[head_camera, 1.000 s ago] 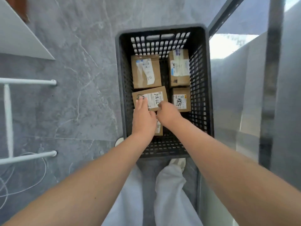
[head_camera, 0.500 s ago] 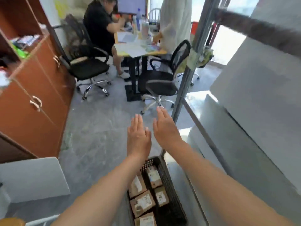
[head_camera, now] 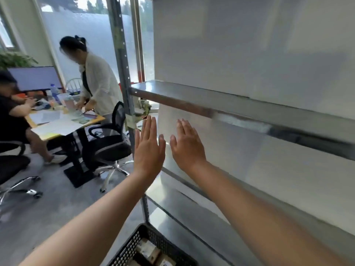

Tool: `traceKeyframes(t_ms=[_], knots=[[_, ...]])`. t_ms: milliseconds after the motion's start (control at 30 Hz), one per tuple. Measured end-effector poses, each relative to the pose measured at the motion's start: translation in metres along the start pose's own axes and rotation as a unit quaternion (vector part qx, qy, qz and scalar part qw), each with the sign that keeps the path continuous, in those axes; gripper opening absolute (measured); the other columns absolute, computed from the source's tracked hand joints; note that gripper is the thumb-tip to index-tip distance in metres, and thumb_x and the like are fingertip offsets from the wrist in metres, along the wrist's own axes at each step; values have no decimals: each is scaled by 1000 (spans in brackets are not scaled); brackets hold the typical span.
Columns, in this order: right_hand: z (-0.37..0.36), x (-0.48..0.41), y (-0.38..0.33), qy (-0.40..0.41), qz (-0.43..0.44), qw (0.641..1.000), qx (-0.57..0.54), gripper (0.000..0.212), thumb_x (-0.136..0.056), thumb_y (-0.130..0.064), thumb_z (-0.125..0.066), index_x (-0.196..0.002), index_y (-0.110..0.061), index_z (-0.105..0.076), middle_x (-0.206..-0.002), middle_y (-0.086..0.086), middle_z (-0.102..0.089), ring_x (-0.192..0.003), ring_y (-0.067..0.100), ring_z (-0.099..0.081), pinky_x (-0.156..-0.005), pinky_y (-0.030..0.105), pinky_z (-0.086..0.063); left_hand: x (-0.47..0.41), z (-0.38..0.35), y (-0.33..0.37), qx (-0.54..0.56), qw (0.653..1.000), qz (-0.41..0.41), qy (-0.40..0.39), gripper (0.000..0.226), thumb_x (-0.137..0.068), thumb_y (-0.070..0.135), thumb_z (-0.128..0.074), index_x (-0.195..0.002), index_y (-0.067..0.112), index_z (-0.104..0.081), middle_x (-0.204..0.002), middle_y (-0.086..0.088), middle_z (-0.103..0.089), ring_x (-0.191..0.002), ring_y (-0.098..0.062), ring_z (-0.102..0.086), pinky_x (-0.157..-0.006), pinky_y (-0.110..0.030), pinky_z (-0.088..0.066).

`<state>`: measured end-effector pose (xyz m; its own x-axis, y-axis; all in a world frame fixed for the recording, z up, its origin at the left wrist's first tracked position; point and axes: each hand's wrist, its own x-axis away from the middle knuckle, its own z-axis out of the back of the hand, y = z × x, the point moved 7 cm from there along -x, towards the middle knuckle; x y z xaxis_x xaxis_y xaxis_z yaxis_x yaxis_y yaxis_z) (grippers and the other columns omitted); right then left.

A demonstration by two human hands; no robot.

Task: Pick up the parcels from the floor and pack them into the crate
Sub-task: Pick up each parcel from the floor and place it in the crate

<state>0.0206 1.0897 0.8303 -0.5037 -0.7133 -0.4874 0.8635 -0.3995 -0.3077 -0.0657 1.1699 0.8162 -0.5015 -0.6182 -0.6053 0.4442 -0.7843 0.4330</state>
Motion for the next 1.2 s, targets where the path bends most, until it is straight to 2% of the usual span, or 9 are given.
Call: traceKeyframes(t_ms=[167,267,333,500,600,733,967,1133,1200], knots=[[67,89,83,24,-86,995,52,58,-104,-31,-29,-156,-8,-14,-163,8,-13,-151,19,-7,-124,34,-5,76,-45,112,57,992,-79,-74,56,-105,32,-25,-156,15,-8,-164,1,-4,-150,-9,2,-123,-34,0],[111,188,142,29,-160,984,78,58,-104,-30,-30,-155,-8,-14,-163,8,-13,-151,18,-7,-123,34,-3,145,-86,182,61,976,-148,-148,57,-105,34,-21,-156,14,-5,-164,0,-1,-150,-10,4,-123,-34,2],[152,269,182,54,-242,965,87,57,-104,-29,-31,-155,-8,-15,-163,8,-14,-151,19,-8,-123,34,-4,201,-107,238,82,955,-202,-200,58,-105,33,-20,-156,12,-4,-164,-2,-1,-150,-12,3,-123,-38,0],[272,477,250,109,-414,892,144,57,-104,-25,-31,-154,-6,-15,-163,9,-14,-150,20,-8,-123,38,-7,362,-113,382,192,879,-311,-305,57,-105,30,-24,-156,12,-7,-164,-1,-2,-150,-11,1,-123,-41,-3],[334,584,274,144,-500,834,185,57,-104,-26,-32,-154,-4,-17,-162,11,-17,-150,23,-13,-122,40,-9,442,-102,462,249,833,-357,-343,56,-104,26,-29,-155,10,-12,-163,-4,-9,-151,-14,-4,-123,-41,-2],[391,707,286,182,-593,751,225,55,-102,-27,-34,-150,-3,-26,-157,13,-28,-146,26,-23,-120,44,-17,531,-81,561,288,764,-441,-373,55,-105,30,-26,-155,10,-13,-163,-5,-11,-151,-16,-7,-123,-38,0],[426,864,316,176,-704,642,247,55,-104,-28,-31,-153,-6,-18,-161,8,-21,-150,20,-13,-123,41,-9,664,-91,686,331,652,-526,-433,56,-104,30,-23,-156,12,-11,-164,-1,-8,-151,-12,-3,-123,-38,0],[424,951,371,145,-769,586,211,56,-104,-28,-30,-155,-8,-16,-162,6,-18,-150,19,-11,-123,40,-8,746,-146,749,328,587,-554,-492,55,-105,29,-28,-156,12,-14,-164,0,-9,-151,-12,-3,-123,-39,-1],[416,984,397,143,-797,554,192,55,-103,-26,-32,-153,-6,-21,-160,8,-23,-149,22,-16,-122,42,-12,768,-175,772,311,564,-571,-509,56,-105,30,-27,-156,12,-14,-164,-1,-9,-151,-13,-3,-123,-41,-1]])
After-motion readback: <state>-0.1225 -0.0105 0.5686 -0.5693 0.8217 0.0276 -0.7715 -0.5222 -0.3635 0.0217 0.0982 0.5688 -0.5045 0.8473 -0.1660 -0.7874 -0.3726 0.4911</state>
